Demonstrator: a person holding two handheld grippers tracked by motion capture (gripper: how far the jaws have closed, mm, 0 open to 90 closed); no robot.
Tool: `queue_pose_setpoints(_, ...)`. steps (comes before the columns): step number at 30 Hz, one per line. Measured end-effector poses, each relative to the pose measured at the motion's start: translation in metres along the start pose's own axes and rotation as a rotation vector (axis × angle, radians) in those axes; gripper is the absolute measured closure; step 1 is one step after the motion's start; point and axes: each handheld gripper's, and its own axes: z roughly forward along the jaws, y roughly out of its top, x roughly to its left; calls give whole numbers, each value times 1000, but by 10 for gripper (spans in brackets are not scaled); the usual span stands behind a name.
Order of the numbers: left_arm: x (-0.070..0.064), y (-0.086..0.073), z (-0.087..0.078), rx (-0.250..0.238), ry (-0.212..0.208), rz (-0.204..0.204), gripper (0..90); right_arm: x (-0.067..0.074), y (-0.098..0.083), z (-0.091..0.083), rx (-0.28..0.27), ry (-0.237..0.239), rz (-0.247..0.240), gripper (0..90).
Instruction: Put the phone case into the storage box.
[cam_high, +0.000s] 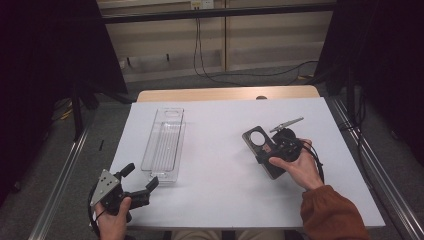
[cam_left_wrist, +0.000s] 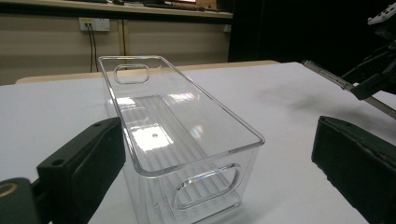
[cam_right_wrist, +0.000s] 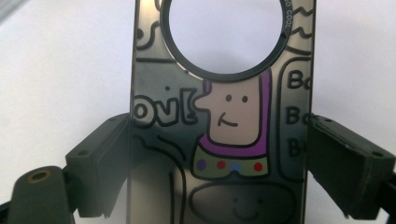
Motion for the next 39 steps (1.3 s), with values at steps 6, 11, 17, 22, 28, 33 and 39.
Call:
queue_pose_setpoints(6, 0, 0, -1, 6, -4, 5, 31, 5, 0, -3, -35, 14, -21, 122)
queue_pose_setpoints(11, 0, 0, 0, -1, 1, 3, 31, 7, 0, -3, -75, 62, -41, 122)
queue_pose_setpoints(17, 1, 0, -1, 8, 5, 16, 31, 10, -2, -4, -99, 68, -53, 122)
queue_pose_setpoints(22, 1, 1, -1, 23, 1, 16, 31, 9, -4, -5, -159, 102, -71, 122)
queue_pose_setpoints(28, -1, 2, -1, 31, 3, 25, 31, 11, -6, -7, -250, 112, -68, 122)
queue_pose_setpoints(33, 0, 3, -1, 29, -3, 27, 31, 10, -9, -8, -322, 147, -55, 122)
queue_pose_setpoints(39, 3, 4, -3, 17, 9, 8, 31, 10, -13, -8, -384, 208, -57, 122)
